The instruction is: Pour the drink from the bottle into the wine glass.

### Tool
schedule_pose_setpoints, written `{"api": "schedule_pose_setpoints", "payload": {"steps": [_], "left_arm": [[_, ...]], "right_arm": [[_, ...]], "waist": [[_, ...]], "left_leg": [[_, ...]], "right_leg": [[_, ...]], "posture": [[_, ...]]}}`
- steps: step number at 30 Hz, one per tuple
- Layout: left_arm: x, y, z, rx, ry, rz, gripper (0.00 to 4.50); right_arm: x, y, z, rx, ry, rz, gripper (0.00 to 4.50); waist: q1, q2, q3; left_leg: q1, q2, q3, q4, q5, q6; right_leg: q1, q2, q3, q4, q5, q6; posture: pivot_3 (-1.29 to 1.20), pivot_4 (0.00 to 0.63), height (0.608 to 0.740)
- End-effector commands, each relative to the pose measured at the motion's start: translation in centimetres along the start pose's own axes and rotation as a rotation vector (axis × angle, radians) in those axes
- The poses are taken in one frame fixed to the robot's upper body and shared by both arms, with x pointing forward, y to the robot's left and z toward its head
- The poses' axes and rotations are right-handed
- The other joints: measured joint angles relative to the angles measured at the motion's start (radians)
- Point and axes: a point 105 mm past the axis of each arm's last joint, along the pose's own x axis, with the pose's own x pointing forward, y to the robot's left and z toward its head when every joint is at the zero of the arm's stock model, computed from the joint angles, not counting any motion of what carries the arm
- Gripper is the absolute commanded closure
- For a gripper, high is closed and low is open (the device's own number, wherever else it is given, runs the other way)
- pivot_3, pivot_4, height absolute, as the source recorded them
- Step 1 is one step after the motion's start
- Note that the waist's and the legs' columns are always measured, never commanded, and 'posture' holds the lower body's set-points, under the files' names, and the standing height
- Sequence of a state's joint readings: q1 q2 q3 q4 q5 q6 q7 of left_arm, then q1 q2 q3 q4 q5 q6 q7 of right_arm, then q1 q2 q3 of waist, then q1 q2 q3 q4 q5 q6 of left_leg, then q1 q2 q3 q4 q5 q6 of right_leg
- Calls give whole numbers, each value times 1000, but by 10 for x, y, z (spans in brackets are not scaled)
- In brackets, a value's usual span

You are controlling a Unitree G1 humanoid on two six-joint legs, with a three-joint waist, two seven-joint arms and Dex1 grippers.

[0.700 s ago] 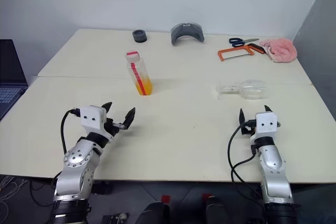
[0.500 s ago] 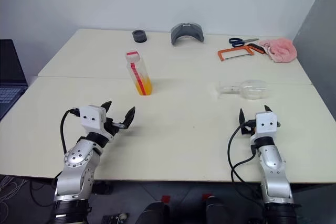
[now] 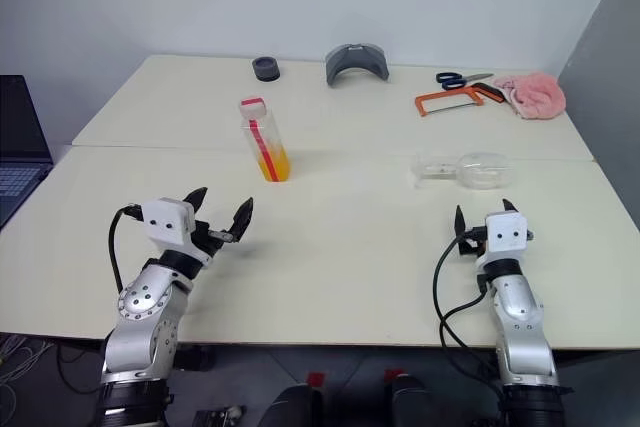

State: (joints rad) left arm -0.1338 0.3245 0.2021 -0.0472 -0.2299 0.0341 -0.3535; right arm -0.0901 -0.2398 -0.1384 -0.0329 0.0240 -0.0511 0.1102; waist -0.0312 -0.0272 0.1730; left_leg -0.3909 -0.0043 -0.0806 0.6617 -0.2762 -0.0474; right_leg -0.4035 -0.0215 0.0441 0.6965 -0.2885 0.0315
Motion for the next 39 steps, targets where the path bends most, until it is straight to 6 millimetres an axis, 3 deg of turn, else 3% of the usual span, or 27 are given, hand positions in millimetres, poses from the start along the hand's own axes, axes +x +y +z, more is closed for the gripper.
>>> {"api": "schedule_pose_setpoints", "payload": {"steps": [1,14,18,30,39], "left_arm": [[3,-1,14,2,-58,-9,19],[15,4,16,-7,-39,33,19],[24,2,19,-19,-37,60,19],[59,-10,25,-39,-2,110,19],[87,-13,29,-17,14,124,19]], "right_arm": [[1,-4,9,-10,-35,-7,0],[0,-1,12,0,-54,-3,0],[1,11,21,24,-81,126,0],[-17,75,84,120,-125,714,0],[-18,86,97,90,-117,812,0]], "waist": [[0,0,0],[0,0,0],[0,0,0],[1,0,0],[2,0,0]], "left_leg": [[0,0,0,0,0,0],[0,0,0,0,0,0],[0,-1,0,0,0,0],[-1,-2,-2,1,0,0],[-1,-3,-2,1,0,0]], "right_leg": [[0,0,0,0,0,0],[0,0,0,0,0,0],[0,0,0,0,0,0],[0,0,-1,0,0,0],[0,0,-1,0,0,0]], "posture": [[0,150,740],[0,150,740],[0,150,740],[0,150,740],[0,150,740]]}}
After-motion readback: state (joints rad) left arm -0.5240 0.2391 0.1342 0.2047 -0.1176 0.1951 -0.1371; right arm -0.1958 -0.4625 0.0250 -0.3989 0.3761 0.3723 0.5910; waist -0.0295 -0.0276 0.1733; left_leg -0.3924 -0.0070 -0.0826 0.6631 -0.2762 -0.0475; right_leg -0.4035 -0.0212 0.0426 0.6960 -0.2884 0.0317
